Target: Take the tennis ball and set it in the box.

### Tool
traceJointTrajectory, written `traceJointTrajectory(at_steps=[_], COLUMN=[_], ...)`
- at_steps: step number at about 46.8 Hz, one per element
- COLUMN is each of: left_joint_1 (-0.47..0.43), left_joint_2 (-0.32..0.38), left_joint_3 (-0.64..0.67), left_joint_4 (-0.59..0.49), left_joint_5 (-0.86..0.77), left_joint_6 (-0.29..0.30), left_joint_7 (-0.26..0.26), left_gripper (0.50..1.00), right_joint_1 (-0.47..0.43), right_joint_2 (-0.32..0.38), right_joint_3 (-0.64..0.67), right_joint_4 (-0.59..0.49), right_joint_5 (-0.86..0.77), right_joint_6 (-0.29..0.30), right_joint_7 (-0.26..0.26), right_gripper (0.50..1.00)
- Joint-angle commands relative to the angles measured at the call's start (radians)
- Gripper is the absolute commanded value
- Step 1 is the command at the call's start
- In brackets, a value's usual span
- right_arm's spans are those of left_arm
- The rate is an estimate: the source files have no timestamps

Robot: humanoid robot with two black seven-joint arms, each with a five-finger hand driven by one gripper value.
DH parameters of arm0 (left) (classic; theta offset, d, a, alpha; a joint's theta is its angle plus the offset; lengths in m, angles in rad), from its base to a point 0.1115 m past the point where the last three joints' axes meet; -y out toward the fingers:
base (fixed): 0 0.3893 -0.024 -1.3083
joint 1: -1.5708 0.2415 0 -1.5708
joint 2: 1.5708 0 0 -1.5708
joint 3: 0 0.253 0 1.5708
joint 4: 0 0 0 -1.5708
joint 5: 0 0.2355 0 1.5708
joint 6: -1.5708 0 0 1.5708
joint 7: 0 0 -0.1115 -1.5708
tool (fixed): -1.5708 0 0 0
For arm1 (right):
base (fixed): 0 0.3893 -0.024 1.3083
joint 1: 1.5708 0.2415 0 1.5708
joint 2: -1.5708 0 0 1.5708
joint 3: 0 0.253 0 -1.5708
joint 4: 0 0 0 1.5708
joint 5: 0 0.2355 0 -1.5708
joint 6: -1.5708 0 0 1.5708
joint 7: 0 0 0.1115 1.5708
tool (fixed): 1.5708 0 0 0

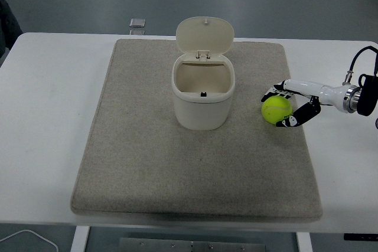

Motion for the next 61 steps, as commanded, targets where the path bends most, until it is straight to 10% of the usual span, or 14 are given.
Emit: traceJointTrajectory(at_steps=[1, 27, 61], left_joint_1=[0.0, 0.0, 0.0], left_joint_2=[0.0, 0.0, 0.0], left_joint_3=[0.0, 0.0, 0.0], left_joint_4=[0.0, 0.0, 0.0], left_joint_5=[-0.001, -0.001, -0.001], left_joint_6=[0.0, 0.0, 0.0], left_joint_7=[0.0, 0.0, 0.0], left_gripper=[0.992, 0.992, 0.992], right_joint_1=[0.0, 0.031, 0.218], right_joint_2=[0.0, -0.02, -0.232], right_joint_3=[-0.001, 0.004, 0.033], right_joint_4=[-0.002, 0.0, 0.209], right_joint_5=[0.0, 0.008, 0.104], right_joint_6=[0.0, 0.006, 0.144], right_joint_7=[0.0, 0.011, 0.135], right_gripper=[0.513, 0.5, 0.5])
